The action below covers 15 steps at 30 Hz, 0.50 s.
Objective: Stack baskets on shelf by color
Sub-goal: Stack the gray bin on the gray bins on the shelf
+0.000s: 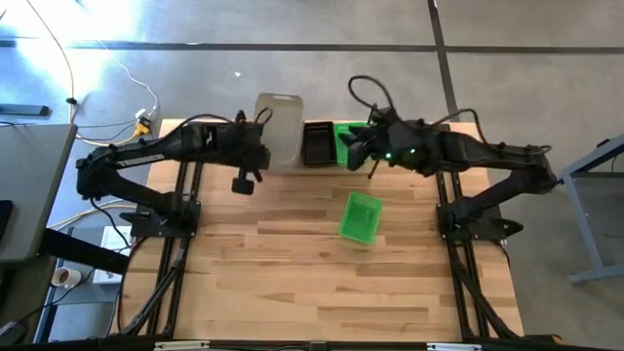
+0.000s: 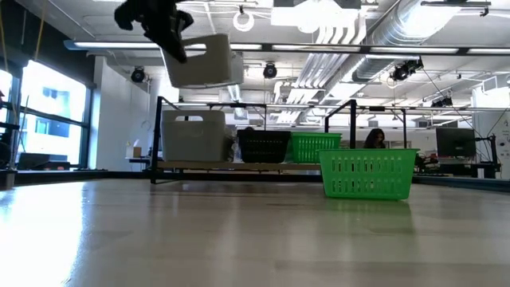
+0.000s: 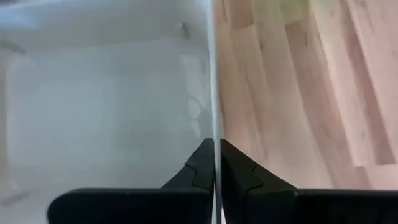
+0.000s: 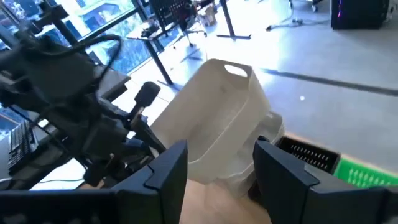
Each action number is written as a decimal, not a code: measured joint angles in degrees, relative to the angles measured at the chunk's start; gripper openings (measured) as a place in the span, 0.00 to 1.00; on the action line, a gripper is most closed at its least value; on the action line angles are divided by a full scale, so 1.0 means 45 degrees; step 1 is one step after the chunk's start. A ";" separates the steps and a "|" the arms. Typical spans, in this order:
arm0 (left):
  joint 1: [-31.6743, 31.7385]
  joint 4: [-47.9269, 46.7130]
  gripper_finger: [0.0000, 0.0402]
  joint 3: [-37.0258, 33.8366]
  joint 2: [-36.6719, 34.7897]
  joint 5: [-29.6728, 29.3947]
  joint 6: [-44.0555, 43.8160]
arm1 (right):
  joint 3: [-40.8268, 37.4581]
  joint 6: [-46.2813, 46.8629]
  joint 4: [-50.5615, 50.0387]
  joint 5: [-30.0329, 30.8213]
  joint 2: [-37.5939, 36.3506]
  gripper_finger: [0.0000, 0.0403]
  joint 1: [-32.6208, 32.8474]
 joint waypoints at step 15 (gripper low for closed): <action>0.2547 -0.0136 0.00 0.0000 0.1048 0.1852 0.1043 | -0.0010 -0.1014 -0.0504 -0.0334 -0.0674 0.41 -0.0885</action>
